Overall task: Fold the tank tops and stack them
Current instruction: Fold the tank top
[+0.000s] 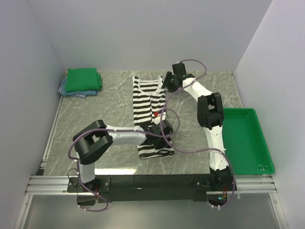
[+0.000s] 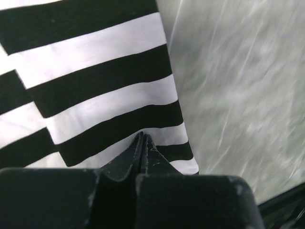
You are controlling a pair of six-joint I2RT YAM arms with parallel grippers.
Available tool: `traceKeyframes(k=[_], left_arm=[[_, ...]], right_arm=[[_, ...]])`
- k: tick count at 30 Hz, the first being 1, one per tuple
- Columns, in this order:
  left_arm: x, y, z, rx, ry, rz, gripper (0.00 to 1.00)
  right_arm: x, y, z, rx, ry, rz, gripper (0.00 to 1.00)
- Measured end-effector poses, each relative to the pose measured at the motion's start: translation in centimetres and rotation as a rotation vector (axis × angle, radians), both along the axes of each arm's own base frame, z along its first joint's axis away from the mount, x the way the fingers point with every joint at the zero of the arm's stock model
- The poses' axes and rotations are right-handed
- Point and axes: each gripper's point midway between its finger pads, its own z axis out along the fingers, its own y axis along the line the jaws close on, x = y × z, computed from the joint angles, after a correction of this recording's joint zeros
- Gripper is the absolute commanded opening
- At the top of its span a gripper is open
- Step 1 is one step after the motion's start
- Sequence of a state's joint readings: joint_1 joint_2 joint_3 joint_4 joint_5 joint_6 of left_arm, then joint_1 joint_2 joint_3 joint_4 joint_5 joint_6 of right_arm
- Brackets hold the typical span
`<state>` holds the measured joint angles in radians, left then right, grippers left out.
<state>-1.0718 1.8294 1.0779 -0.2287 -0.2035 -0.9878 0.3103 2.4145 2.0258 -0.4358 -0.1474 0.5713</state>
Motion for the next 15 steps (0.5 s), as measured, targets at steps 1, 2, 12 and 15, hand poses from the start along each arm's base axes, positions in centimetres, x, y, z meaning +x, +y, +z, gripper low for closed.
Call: traceKeyframes(k=[1, 2, 12, 15], left_arm=[[1.0, -0.5, 0.0, -0.008, -0.004, 0.004, 0.01], [1.8, -1.0, 0.1, -0.012, -0.008, 0.002, 0.00], [5.5, -2.1, 0.2, -0.063, -0.019, -0.033, 0.01], [4.3, -1.6, 0.2, -0.067, -0.021, -0.051, 0.07]], right_arm=[[0.6, -0.4, 0.6, 0.012, -0.016, -0.002, 0.59], [1.2, -0.9, 1.3, 0.025, -0.034, -0.008, 0.61], [1.5, -5.8, 16.8, 0.126, -0.284, -0.090, 0.61], [-1.7, -6.5, 19.9, 0.138, -0.331, -0.097, 0.61]])
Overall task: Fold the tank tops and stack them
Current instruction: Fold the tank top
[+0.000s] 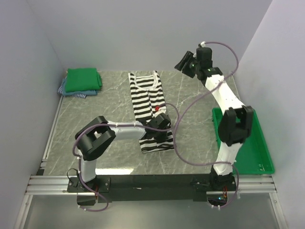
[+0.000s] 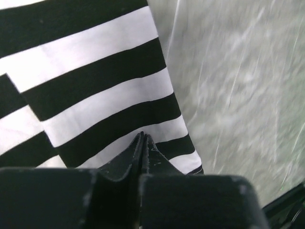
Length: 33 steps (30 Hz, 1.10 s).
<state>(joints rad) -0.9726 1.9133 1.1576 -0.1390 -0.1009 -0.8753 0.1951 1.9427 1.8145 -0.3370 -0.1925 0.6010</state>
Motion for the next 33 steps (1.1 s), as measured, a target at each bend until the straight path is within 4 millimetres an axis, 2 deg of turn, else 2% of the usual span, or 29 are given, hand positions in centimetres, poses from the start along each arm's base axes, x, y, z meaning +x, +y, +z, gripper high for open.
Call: traceKeyframes(k=[2, 4, 5, 8, 10, 12, 15, 17, 20, 22, 26, 29, 33], left_arm=[[-1.1, 0.5, 0.0, 0.002, 0.001, -0.014, 0.22], [-2.2, 0.9, 0.2, 0.000, 0.000, -0.030, 0.28], [-2.8, 1.1, 0.4, -0.001, 0.000, -0.036, 0.32], [-4.0, 2.2, 1.5, -0.011, -0.007, -0.036, 0.34], [-4.1, 2.9, 3.2, -0.040, -0.028, -0.011, 0.33], [-3.9, 3.3, 5.7, -0.098, -0.056, 0.038, 0.24], [-3.9, 4.4, 8.7, -0.175, -0.081, 0.116, 0.16], [-4.3, 5.6, 9.2, -0.199, -0.073, 0.167, 0.09], [-5.1, 7.5, 7.3, -0.163, -0.036, 0.224, 0.05], [-5.9, 9.1, 4.9, -0.111, 0.003, 0.256, 0.02], [-7.6, 12.4, 0.9, -0.010, 0.072, 0.306, 0.01], [-8.1, 13.5, -0.2, 0.016, 0.093, 0.335, 0.01], [-8.1, 13.5, -0.3, -0.007, 0.099, 0.357, 0.01]], right_arm=[[-2.7, -0.3, 0.2, 0.003, -0.001, 0.001, 0.61], [-5.3, -0.6, -1.3, 0.001, 0.032, -0.002, 0.61], [-6.9, -0.8, -2.9, -0.004, 0.060, -0.005, 0.61], [-11.2, -1.0, -7.5, -0.031, 0.168, -0.005, 0.59], [-14.5, -0.9, -10.5, -0.061, 0.231, -0.001, 0.58], [-18.3, -0.3, -12.8, -0.099, 0.275, 0.022, 0.54], [-23.3, 1.6, -14.3, -0.140, 0.285, 0.085, 0.48], [-26.1, 3.2, -14.4, -0.143, 0.264, 0.146, 0.31], [-28.4, 4.4, -14.5, -0.134, 0.244, 0.190, 0.20], [-29.3, 5.0, -15.0, -0.138, 0.251, 0.208, 0.16], [-31.2, 7.5, -16.7, -0.168, 0.279, 0.278, 0.14], [-33.0, 9.4, -18.4, -0.196, 0.313, 0.335, 0.12], [-35.3, 10.6, -20.3, -0.220, 0.356, 0.382, 0.11]])
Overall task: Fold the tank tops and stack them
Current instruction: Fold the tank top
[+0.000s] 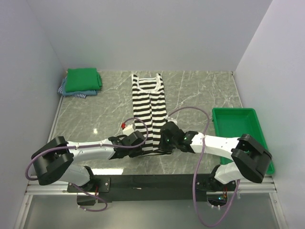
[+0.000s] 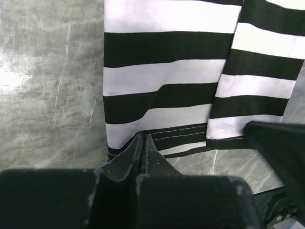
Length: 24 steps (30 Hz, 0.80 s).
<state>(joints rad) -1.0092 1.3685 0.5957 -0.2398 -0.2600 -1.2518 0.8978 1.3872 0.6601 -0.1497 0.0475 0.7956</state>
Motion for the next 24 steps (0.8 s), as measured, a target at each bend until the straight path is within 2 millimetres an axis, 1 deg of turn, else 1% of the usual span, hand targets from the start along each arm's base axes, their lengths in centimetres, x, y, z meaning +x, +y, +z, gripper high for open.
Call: traceKeyframes(k=[3, 7, 12, 17, 19, 22, 23, 24], left_arm=[[0.0, 0.0, 0.0, -0.019, -0.001, 0.014, 0.01], [-0.1, 0.1, 0.0, -0.038, -0.007, 0.024, 0.01], [-0.1, 0.2, -0.1, -0.066, -0.012, 0.039, 0.01], [-0.5, 0.7, 0.0, -0.078, -0.015, 0.042, 0.01], [-0.7, 0.9, 0.0, -0.079, -0.013, 0.038, 0.04], [-1.0, 1.1, 0.0, -0.072, -0.008, 0.023, 0.08], [-1.2, 1.2, 0.1, -0.067, -0.006, 0.010, 0.09], [-1.3, 1.3, 0.2, -0.066, -0.005, -0.001, 0.11]], right_arm=[[-1.5, 0.2, -1.1, -0.015, 0.020, 0.015, 0.11], [-2.8, 0.3, -1.8, -0.021, 0.038, 0.025, 0.11], [-3.9, 0.7, -2.6, -0.015, 0.055, 0.035, 0.10], [-4.1, 1.2, -2.5, 0.001, 0.060, 0.033, 0.11], [-4.1, 1.2, -2.4, 0.002, 0.060, 0.034, 0.12], [-4.1, 1.2, -1.5, 0.020, 0.047, 0.036, 0.21], [-4.1, 1.2, -0.9, 0.033, 0.038, 0.035, 0.23], [-4.1, 1.3, -0.2, 0.047, 0.028, 0.036, 0.28]])
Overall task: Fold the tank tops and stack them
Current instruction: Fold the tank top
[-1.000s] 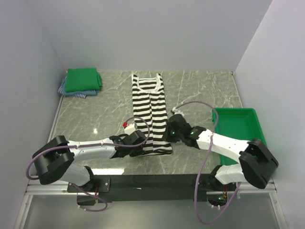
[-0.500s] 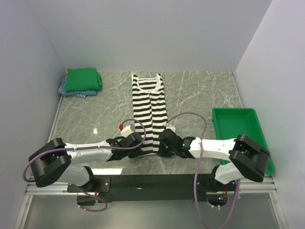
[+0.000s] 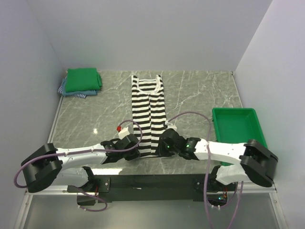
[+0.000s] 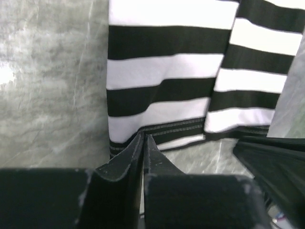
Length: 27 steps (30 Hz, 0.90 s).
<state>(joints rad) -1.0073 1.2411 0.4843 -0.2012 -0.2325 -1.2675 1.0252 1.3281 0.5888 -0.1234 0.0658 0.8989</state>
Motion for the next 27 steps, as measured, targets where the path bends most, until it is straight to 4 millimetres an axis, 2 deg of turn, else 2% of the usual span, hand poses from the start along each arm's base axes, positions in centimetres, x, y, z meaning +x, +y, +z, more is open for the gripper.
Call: traceKeyframes(k=[4, 8, 11, 12, 14, 17, 21, 23, 27], left_arm=[[-0.3, -0.4, 1.4, -0.034, -0.024, -0.054, 0.29], [-0.1, -0.6, 4.5, -0.109, -0.089, -0.066, 0.36], [0.2, 0.4, 6.0, -0.120, -0.112, -0.008, 0.43], [0.2, 0.9, 6.2, -0.120, -0.114, 0.015, 0.48], [0.3, 1.8, 6.6, -0.136, -0.118, 0.062, 0.51], [0.4, 3.0, 6.1, -0.170, -0.117, 0.117, 0.52], [0.2, 4.4, 3.7, -0.150, -0.071, 0.163, 0.50], [0.1, 4.5, 2.6, -0.135, -0.044, 0.163, 0.49], [0.1, 3.9, 1.4, -0.156, -0.019, 0.152, 0.49]], right_arm=[[0.1, 0.0, 2.9, 0.067, -0.046, -0.006, 0.37], [0.4, -0.8, 5.4, 0.119, -0.104, -0.035, 0.44], [0.4, -1.9, 5.0, 0.104, -0.113, -0.061, 0.47], [0.3, -2.4, 4.4, 0.088, -0.106, -0.069, 0.48], [0.2, -3.4, 3.1, 0.053, -0.090, -0.083, 0.51], [0.8, -5.6, 1.3, 0.012, -0.062, -0.137, 0.53], [2.2, -7.7, 0.4, 0.029, -0.035, -0.211, 0.53], [2.2, -7.6, 0.3, 0.045, -0.022, -0.204, 0.53], [2.1, -6.2, 0.7, 0.105, -0.010, -0.163, 0.53]])
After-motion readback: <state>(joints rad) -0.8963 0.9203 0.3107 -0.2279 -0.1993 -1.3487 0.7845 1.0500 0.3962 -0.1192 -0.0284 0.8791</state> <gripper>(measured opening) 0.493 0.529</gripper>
